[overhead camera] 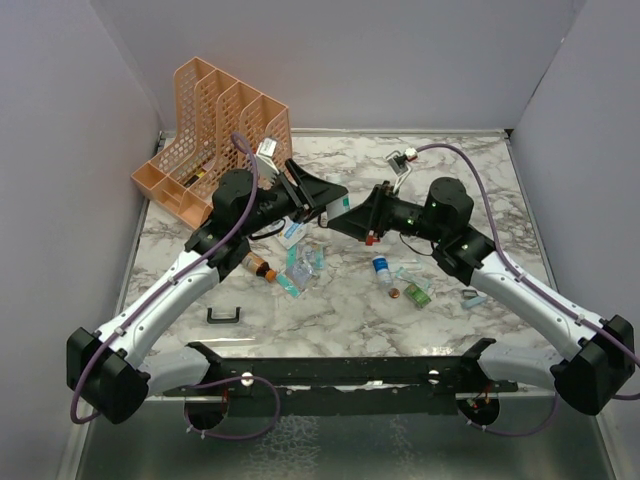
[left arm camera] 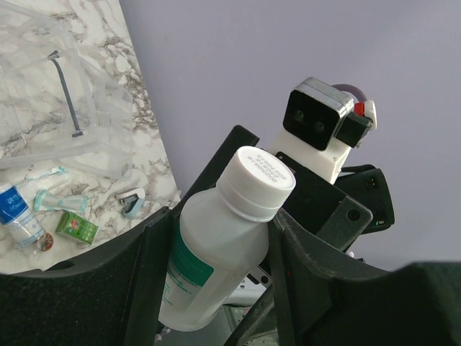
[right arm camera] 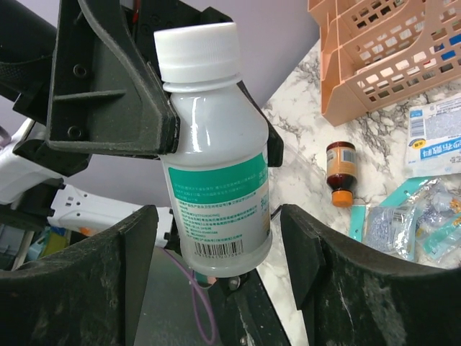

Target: Organize the medicine kit

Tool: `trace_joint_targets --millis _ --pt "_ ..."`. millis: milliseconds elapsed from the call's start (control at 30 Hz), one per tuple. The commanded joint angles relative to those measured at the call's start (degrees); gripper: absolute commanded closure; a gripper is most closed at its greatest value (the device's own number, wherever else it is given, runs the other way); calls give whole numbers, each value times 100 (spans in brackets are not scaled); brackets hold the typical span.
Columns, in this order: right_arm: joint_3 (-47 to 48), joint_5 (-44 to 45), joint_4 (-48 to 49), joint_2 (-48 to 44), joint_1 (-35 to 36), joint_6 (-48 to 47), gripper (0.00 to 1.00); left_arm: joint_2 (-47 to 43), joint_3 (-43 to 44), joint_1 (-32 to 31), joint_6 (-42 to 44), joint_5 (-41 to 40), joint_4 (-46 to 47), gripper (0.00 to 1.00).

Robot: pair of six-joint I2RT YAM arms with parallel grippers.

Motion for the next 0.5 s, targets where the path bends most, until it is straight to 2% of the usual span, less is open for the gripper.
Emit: trace_joint_targets --millis 0,467 --pt "150 480 47 -113 42 -14 31 -243 -7 62 29 23 4 50" --pt "42 468 237 79 51 120 42 -160 -1 159 8 188 -417 50"
